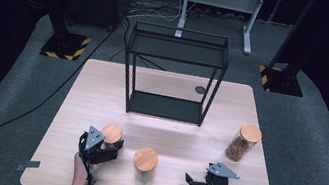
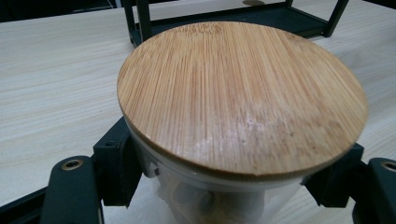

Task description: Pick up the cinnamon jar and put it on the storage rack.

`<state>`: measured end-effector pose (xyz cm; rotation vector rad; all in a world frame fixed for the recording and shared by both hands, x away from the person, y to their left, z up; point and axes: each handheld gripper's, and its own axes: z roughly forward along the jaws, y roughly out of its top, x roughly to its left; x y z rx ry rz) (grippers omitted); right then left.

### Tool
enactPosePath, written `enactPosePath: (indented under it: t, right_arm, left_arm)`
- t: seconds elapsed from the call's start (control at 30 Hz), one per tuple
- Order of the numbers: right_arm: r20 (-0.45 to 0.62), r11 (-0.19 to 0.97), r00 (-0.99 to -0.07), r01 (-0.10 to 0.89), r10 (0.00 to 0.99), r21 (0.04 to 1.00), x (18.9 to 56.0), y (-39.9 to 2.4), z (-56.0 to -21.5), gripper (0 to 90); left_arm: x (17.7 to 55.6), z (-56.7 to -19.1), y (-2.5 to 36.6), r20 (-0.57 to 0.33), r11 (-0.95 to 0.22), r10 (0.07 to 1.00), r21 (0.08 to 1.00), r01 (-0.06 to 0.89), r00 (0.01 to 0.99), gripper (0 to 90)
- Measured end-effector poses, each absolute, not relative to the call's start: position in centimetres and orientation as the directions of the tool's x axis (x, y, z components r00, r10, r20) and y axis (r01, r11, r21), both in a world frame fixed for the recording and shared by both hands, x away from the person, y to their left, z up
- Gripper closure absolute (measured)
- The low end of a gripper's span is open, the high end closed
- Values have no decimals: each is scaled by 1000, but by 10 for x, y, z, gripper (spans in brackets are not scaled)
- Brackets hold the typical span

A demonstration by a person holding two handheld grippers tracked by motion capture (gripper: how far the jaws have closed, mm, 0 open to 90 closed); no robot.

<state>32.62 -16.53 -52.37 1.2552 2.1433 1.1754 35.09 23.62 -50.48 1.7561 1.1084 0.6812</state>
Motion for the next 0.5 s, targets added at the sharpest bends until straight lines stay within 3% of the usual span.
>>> enactPosePath:
  t: [0.5]
  right_arm:
    - [75, 250, -522, 524, 850, 814, 326, -165, -524, 0]
  left_arm:
    - [355, -502, 230, 0, -198, 887, 903, 382, 461, 253]
